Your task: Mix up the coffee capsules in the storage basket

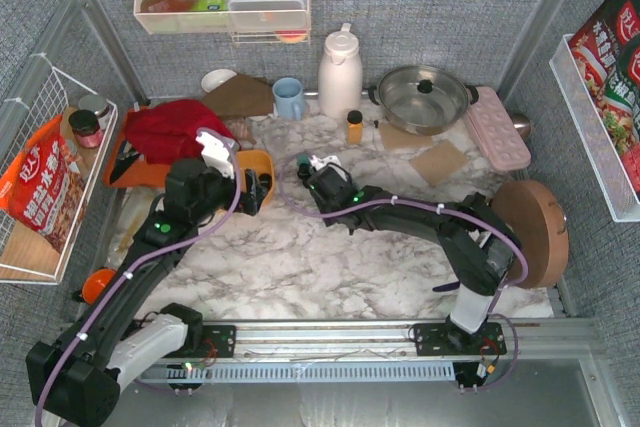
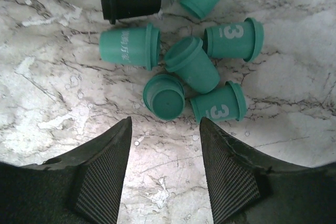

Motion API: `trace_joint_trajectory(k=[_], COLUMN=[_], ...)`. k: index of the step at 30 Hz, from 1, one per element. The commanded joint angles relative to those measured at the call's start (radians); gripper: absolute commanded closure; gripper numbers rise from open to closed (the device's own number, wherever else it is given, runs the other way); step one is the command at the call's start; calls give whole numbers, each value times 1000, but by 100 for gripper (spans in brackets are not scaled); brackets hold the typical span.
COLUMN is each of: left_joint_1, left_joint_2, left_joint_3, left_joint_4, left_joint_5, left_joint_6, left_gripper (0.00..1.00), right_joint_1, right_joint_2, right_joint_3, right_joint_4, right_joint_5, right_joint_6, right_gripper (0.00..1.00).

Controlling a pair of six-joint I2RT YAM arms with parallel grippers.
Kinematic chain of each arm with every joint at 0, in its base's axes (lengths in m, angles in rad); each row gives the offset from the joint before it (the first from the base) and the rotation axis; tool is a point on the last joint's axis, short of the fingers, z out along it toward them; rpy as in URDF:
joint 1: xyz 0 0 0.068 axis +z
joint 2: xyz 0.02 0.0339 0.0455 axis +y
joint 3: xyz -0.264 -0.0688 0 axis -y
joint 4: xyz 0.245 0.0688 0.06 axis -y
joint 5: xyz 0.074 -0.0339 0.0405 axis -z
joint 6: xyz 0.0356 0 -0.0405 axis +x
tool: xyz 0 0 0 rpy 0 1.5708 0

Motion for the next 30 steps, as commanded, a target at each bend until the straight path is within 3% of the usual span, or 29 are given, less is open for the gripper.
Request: trace_joint_trajectory(k=[1, 22, 30], left_joint_1=[1, 0, 0], left_joint_2=[-13, -53, -77], left_joint_3=[-8, -74, -165], left_joint_4=[52, 156, 312], left_joint_5=[6, 75, 112], left_joint_6=[11, -25, -155], left_gripper=[1, 1, 1], right_joint_1=[-21, -74, -91], right_joint_2=[-7, 46, -7], right_joint_3=[-26, -17, -59], right_joint_4=[33, 104, 124], right_joint_5=[-56, -152, -208], right_joint_6=[21, 46, 23], right_gripper=[43, 64, 100])
